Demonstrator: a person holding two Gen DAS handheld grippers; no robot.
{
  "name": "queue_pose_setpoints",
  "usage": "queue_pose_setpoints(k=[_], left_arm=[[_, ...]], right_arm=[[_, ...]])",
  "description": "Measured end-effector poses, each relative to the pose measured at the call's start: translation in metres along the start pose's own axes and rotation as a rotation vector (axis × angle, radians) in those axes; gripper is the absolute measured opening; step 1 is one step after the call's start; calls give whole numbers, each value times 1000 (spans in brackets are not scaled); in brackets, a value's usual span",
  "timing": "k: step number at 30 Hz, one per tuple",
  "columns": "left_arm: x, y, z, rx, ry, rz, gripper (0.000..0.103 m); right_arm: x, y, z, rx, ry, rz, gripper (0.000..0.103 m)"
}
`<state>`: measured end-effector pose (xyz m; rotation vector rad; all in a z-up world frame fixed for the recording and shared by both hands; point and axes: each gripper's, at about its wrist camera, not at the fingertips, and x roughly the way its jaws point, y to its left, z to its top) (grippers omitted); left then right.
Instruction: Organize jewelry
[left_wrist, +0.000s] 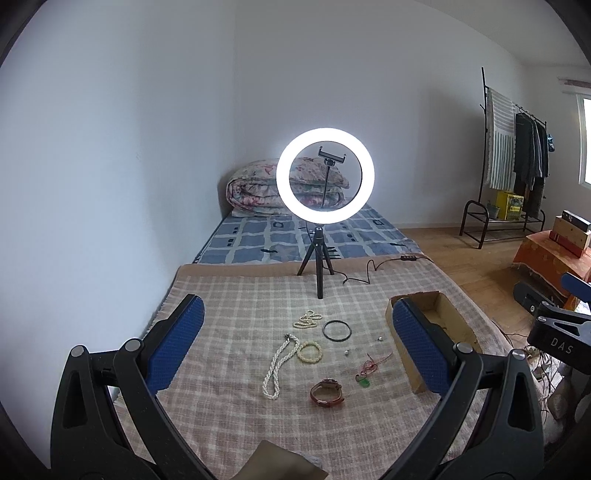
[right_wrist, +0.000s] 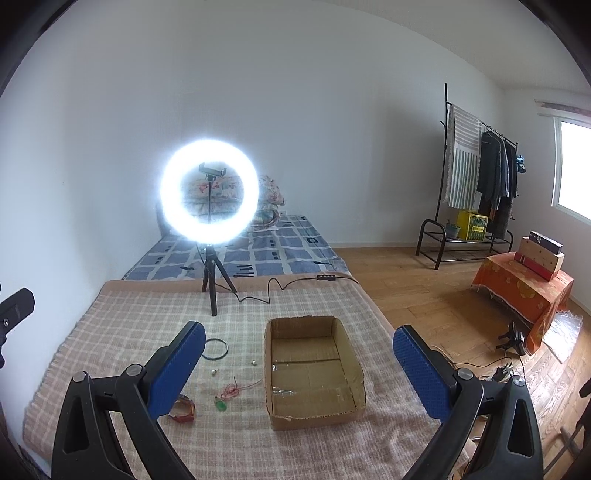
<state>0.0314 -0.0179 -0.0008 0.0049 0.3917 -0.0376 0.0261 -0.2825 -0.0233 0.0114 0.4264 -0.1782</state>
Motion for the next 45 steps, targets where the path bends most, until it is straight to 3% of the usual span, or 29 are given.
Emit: queue_pose_setpoints(k=[17, 32, 45], left_arm=[[-35, -8, 9, -20, -35, 41, 103], [-32, 9, 5, -11, -27, -35, 103], [-25, 30, 2, -29, -20, -54, 103]], right_arm=[[-18, -14, 2, -4, -27, 45, 103], [-36, -3, 4, -2, -2, -27, 103], [-47, 24, 1, -42, 13, -60, 103]])
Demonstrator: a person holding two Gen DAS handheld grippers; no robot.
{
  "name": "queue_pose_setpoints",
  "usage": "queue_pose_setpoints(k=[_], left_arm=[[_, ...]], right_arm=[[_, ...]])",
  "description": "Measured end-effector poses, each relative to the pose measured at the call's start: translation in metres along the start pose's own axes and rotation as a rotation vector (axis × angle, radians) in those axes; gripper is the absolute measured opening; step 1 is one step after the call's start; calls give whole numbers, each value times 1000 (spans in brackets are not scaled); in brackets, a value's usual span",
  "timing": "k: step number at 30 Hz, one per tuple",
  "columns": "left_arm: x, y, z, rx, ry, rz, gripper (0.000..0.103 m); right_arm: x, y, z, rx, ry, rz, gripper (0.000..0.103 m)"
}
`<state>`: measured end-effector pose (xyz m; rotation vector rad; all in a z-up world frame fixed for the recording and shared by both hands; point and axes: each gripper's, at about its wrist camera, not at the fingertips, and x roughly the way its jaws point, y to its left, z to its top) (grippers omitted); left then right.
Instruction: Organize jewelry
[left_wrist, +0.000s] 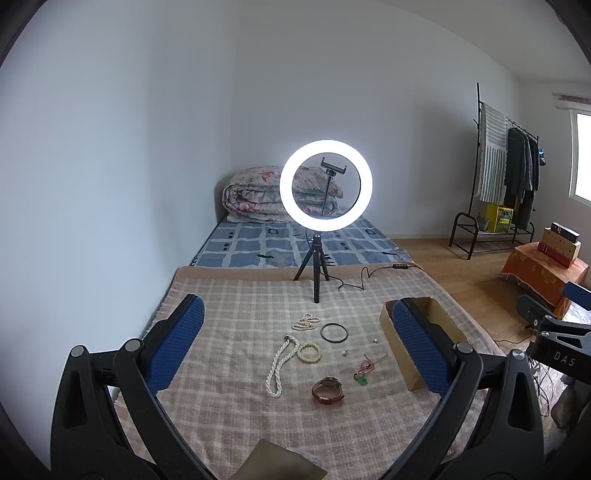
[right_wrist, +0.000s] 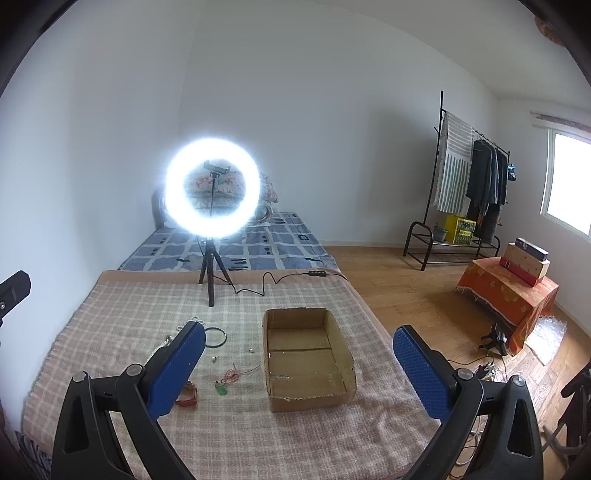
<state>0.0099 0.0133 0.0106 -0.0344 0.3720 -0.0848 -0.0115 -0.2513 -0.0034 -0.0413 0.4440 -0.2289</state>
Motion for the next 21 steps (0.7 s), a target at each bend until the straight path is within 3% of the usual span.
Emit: queue_pose_setpoints(k=[9, 21], left_arm=[[16, -6, 0, 19, 21, 50, 103], [81, 1, -12, 61, 90, 121, 103]], right_arm=[[25, -3, -1, 17, 16, 60, 103], [92, 9, -14, -35, 74, 131, 103]])
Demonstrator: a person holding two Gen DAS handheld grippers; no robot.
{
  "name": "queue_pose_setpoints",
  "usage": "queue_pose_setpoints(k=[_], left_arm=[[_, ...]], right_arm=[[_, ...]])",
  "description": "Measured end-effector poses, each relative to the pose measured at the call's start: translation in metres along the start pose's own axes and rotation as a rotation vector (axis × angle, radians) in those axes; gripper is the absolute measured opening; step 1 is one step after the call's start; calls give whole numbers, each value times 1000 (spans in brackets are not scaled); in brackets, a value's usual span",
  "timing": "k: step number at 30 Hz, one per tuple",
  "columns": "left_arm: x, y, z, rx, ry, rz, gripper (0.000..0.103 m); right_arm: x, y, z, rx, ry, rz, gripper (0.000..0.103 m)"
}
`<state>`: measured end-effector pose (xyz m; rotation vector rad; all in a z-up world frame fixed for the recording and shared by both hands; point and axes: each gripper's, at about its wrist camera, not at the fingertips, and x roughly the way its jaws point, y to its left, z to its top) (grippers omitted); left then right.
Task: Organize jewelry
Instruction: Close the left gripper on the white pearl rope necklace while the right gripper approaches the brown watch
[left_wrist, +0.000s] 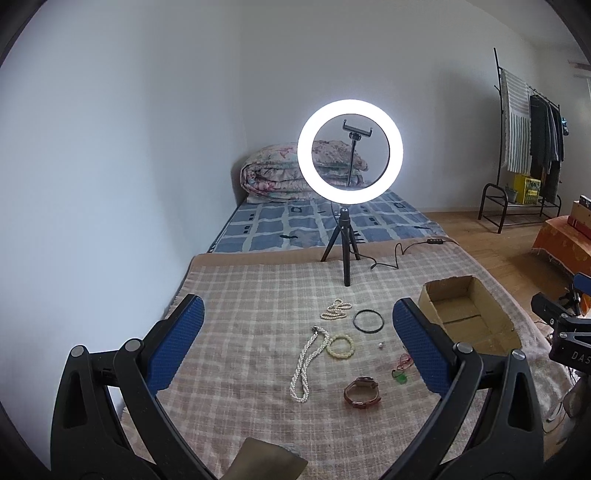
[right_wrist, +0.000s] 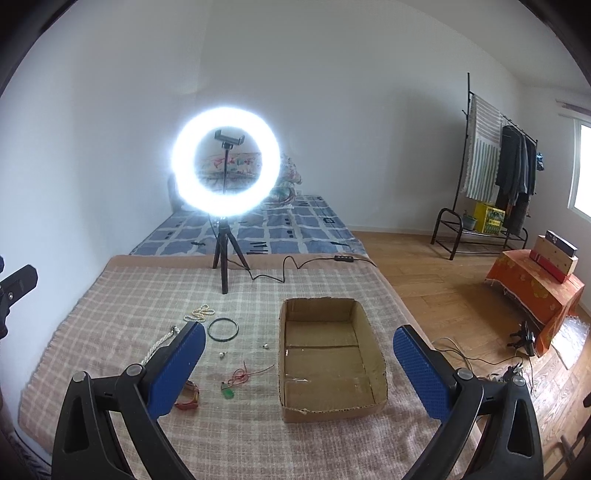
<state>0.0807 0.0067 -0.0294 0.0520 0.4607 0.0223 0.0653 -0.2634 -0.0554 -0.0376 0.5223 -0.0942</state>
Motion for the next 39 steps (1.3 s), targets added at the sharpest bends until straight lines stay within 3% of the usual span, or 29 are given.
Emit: queue_pose_setpoints(k=[7, 16, 20, 27, 33, 36, 39], left_arm=[[45, 17, -1, 15, 51, 40, 103], [104, 41, -14, -41, 103, -29, 103], [129, 47, -26, -34, 148, -15, 101], [186, 57, -52, -90, 330, -50, 68], [208, 56, -79, -97, 448, -123, 48], [217, 57, -97, -118, 524, -153, 36], [228, 58, -115, -156, 601, -181, 34]], right_arm=[[40, 11, -13, -34, -2, 112, 103], [92, 20, -21, -55, 90, 170, 103], [111, 29, -30, -79, 142, 228, 102], [145, 44, -44, -60, 292, 319, 102], [167, 57, -65, -87, 385, 384, 90], [180, 65, -80, -77, 471, 427, 77], [189, 73, -90, -74, 524, 454, 71]])
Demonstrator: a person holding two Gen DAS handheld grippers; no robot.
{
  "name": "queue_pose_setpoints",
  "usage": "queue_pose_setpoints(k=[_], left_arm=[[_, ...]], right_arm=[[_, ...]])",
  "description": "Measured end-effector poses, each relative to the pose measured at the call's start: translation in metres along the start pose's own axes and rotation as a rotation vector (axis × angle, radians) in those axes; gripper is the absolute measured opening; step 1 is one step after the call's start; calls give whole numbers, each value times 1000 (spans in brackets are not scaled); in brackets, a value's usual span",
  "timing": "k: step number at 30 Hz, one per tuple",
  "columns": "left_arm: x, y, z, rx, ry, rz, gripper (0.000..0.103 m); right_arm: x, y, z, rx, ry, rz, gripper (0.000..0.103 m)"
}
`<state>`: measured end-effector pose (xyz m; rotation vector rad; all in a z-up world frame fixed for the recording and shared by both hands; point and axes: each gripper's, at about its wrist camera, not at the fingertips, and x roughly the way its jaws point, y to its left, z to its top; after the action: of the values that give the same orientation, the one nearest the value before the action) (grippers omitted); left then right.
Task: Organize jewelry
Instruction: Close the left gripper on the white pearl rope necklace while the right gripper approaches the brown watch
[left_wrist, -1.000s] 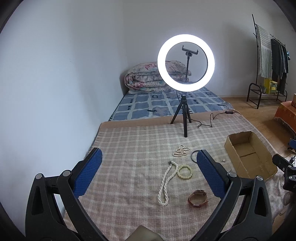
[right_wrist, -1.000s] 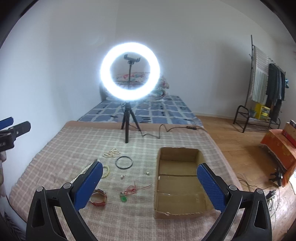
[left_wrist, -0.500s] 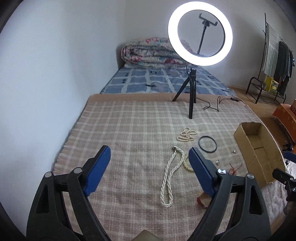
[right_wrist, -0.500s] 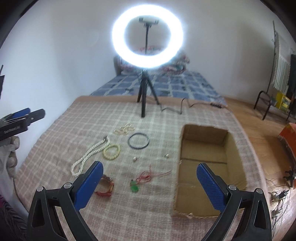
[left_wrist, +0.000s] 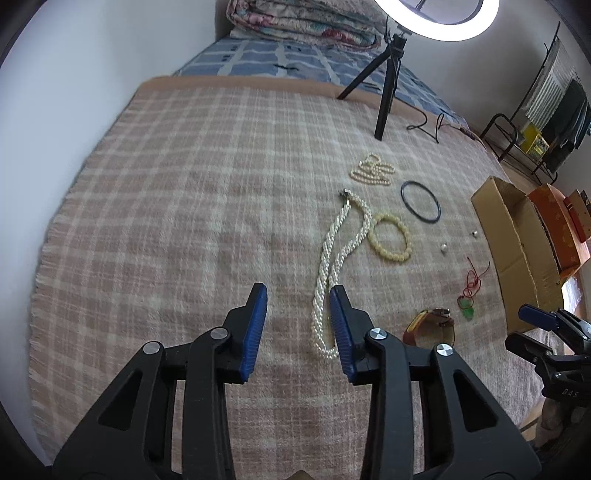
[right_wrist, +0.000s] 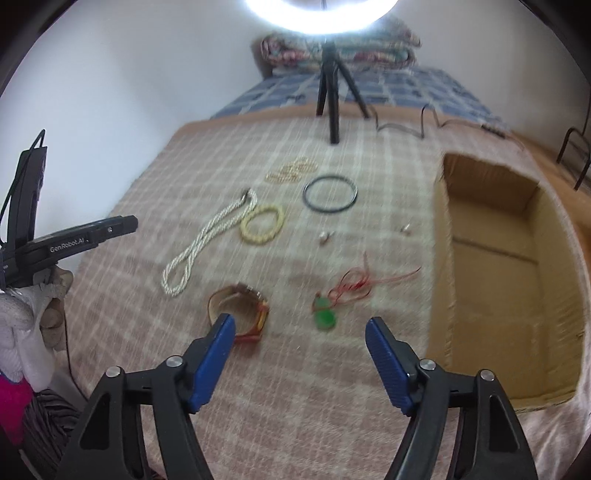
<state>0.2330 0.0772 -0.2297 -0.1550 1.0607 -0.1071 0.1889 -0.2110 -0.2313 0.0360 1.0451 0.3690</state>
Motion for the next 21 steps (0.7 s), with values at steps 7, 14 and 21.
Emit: queue_pose_setpoints(k=[7, 14, 21], left_arm=[[25, 3, -11, -60, 103, -70, 29], [43, 5, -16, -73, 145, -49, 26], [55, 7, -16, -92, 159, -55, 25]], right_arm=[[15, 9, -2, -12, 34, -5, 66], [24, 9, -3, -7, 57, -5, 62], [30, 11, -1, -9, 63, 1, 58]])
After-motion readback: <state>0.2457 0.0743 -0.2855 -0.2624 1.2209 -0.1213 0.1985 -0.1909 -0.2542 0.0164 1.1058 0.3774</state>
